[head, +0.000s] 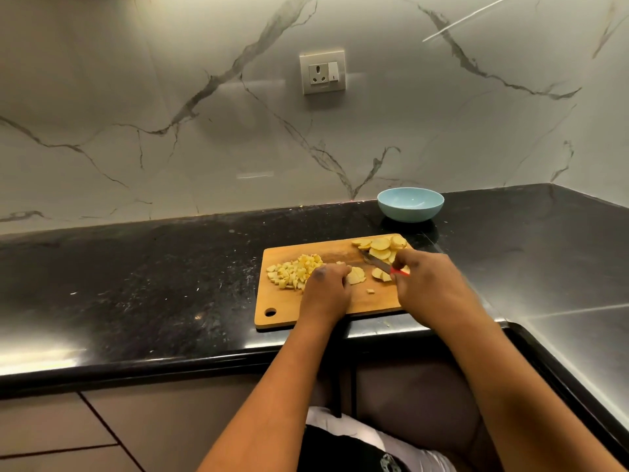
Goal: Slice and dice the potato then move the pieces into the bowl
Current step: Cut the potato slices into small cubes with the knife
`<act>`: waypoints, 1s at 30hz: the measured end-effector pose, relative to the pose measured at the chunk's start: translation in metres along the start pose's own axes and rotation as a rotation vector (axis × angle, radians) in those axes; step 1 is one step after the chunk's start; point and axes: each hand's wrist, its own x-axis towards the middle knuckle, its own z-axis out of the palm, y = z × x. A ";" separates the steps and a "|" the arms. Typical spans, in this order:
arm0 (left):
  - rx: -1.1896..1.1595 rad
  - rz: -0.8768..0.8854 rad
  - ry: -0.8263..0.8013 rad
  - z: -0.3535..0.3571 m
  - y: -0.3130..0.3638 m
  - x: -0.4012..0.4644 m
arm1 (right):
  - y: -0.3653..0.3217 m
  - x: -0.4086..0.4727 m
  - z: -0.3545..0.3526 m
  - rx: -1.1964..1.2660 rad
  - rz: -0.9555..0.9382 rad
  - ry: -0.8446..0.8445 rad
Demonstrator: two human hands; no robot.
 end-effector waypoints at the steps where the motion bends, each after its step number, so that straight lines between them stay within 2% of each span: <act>1: 0.013 -0.005 -0.005 0.000 0.000 -0.002 | 0.000 0.000 0.007 0.013 -0.011 0.014; 7: 0.111 -0.003 -0.079 0.000 0.000 -0.005 | -0.007 0.000 0.040 -0.015 -0.027 -0.064; 14: 0.190 0.064 -0.167 0.005 -0.007 -0.002 | -0.030 0.000 0.056 -0.229 -0.085 -0.107; 17: 0.218 0.083 -0.201 0.005 -0.007 -0.001 | -0.031 0.005 0.044 -0.230 0.000 -0.193; 23: 0.194 0.066 -0.163 0.004 -0.007 -0.003 | -0.012 -0.006 0.001 -0.336 0.113 -0.407; 25: 0.157 0.067 -0.148 0.001 -0.005 -0.007 | -0.009 -0.009 -0.003 -0.268 0.092 -0.340; 28: 0.115 0.062 -0.083 -0.005 -0.002 -0.013 | -0.006 -0.011 0.011 -0.030 0.021 -0.072; 30: 0.104 0.048 -0.038 -0.007 -0.002 -0.015 | -0.006 -0.008 0.025 0.018 -0.027 -0.018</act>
